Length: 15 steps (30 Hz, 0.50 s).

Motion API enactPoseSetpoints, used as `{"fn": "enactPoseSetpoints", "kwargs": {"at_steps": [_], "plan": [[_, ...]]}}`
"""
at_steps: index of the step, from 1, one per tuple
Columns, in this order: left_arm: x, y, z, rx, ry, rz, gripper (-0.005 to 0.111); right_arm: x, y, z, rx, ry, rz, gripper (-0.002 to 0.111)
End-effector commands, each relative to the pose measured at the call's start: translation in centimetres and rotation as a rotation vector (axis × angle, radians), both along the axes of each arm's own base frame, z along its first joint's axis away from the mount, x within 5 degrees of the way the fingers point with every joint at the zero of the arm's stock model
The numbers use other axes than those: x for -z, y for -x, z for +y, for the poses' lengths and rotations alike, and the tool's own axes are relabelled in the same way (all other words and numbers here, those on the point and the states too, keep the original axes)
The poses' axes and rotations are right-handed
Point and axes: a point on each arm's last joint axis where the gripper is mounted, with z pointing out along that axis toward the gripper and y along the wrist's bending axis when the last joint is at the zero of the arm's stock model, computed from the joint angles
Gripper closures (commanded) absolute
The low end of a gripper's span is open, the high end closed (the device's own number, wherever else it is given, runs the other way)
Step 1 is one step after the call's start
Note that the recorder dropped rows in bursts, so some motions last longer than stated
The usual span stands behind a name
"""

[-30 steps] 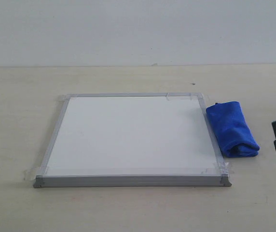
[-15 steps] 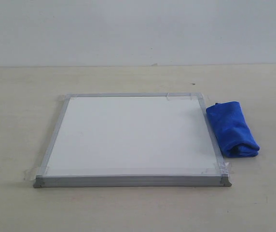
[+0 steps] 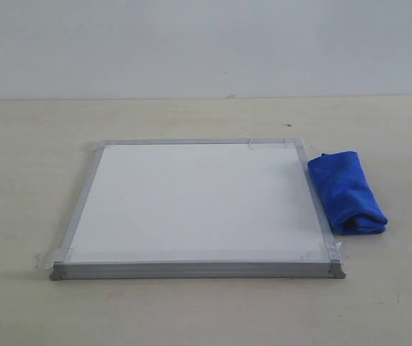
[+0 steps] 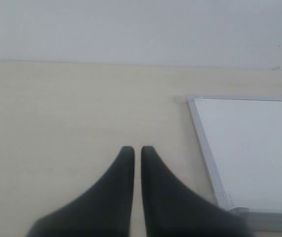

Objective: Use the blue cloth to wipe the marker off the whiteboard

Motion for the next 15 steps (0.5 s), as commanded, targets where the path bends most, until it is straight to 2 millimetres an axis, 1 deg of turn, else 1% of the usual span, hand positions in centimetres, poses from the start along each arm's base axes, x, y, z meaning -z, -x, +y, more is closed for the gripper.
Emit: {"fn": "enactPoseSetpoints", "kwargs": {"at_steps": [1, 5, 9, 15], "plan": [[0.0, 0.0, 0.0, -0.002, -0.004, -0.007, 0.102, 0.3, 0.3, 0.1, -0.014, 0.006, -0.011, 0.108], [0.0, 0.0, 0.0, -0.002, -0.004, -0.008, 0.102, 0.5, 0.3, 0.2, -0.022, 0.007, 0.009, 0.108], [0.0, 0.0, 0.0, -0.002, -0.004, -0.008, 0.102, 1.2, 0.5, 0.4, -0.042, -0.038, 0.098, 0.108], [0.0, 0.0, 0.0, -0.002, -0.004, -0.008, 0.102, 1.6, 0.5, -0.3, 0.048, -0.091, 0.136, 0.108]]}}
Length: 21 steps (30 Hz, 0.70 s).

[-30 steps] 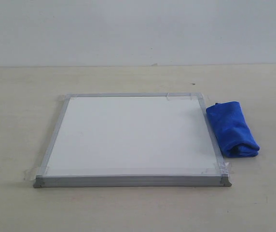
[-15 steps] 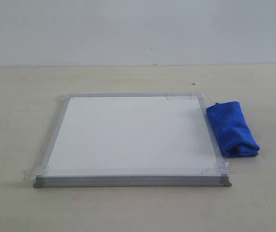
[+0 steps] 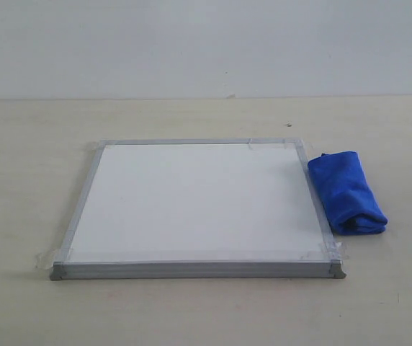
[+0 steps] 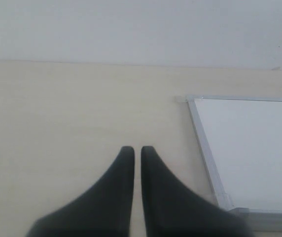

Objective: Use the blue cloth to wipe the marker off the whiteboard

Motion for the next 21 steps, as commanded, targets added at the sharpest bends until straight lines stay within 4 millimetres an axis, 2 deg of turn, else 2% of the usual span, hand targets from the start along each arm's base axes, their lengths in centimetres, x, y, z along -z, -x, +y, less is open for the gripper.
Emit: {"fn": "enactPoseSetpoints", "kwargs": {"at_steps": [1, 11, 21], "plan": [[0.03, -0.01, 0.02, -0.002, -0.004, -0.008, 0.102, 0.25, 0.04, -0.5, 0.058, -0.011, 0.013, 0.108], [0.04, 0.0, 0.02, -0.002, -0.004, -0.007, 0.102, 0.24, 0.04, -0.6, 0.057, 0.04, 0.011, 0.108], [0.03, -0.01, 0.02, -0.002, -0.004, -0.009, 0.102, 0.25, 0.04, -0.65, 0.075, -0.015, 0.012, 0.108]]}}
